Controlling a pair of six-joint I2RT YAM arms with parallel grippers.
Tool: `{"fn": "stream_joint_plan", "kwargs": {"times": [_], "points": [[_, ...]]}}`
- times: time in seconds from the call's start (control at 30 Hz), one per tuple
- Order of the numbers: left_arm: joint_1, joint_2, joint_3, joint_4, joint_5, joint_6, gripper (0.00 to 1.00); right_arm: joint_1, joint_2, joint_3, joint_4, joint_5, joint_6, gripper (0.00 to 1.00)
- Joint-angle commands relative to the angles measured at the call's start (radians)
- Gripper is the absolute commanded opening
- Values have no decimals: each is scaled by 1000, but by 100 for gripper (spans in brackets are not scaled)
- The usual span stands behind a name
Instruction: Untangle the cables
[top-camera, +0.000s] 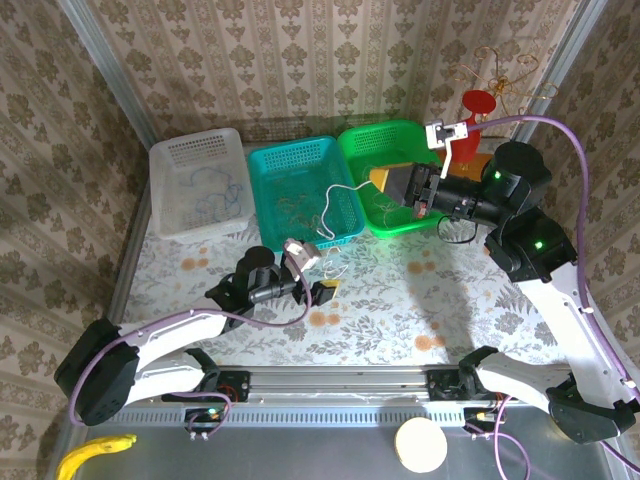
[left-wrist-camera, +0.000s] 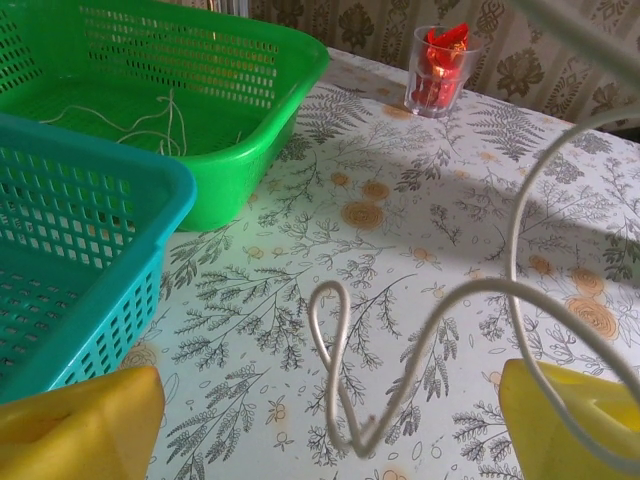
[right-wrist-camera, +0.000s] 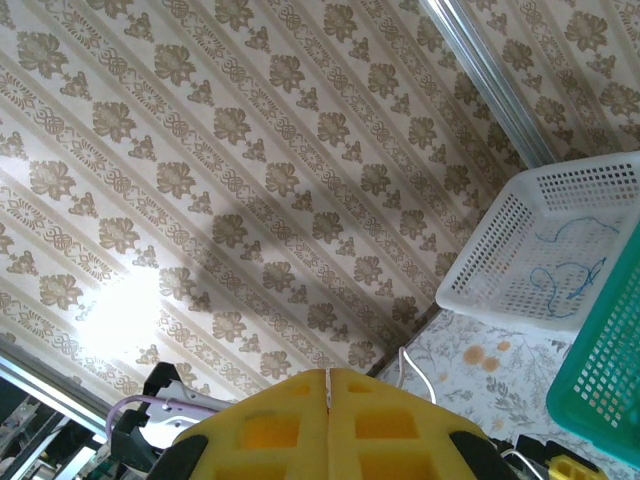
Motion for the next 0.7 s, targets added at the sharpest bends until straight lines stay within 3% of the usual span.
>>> {"fn": "stream_joint_plan", "kwargs": {"times": [0.0, 0.67], "points": [[-7, 13, 34, -10, 20, 27, 86, 7, -17, 31, 37, -37, 16, 0], [-14, 84, 63, 67, 37, 5, 58, 16, -24, 23, 59, -32, 39, 0]]}}
